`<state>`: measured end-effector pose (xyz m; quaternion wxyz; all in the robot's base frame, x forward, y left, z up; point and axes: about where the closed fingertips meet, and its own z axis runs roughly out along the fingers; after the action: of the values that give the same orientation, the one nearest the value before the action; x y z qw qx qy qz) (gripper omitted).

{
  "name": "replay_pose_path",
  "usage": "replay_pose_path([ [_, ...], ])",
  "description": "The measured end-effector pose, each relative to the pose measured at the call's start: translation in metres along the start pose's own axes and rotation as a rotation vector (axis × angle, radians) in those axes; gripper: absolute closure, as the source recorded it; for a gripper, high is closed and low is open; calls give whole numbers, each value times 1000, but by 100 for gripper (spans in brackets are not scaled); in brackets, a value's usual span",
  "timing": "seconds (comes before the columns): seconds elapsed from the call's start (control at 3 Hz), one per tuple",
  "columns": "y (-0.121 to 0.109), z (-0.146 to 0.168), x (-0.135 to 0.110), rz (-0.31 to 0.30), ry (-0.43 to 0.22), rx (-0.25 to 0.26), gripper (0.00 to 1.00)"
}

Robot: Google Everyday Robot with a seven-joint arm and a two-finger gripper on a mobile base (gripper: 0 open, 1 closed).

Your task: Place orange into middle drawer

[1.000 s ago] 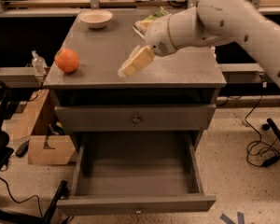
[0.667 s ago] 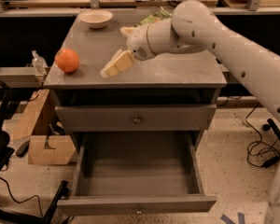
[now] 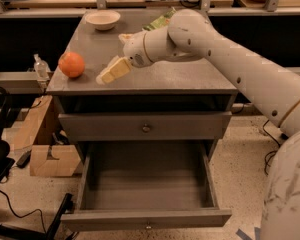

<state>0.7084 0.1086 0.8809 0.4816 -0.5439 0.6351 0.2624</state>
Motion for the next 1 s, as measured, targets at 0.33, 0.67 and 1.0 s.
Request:
replay_pose_path([
  [0.33, 4, 9, 1, 6, -26, -25, 0],
  [0.67, 7, 58, -4, -15, -72, -105, 0],
  [1.0, 7, 90, -11, -32, -97, -157, 0],
])
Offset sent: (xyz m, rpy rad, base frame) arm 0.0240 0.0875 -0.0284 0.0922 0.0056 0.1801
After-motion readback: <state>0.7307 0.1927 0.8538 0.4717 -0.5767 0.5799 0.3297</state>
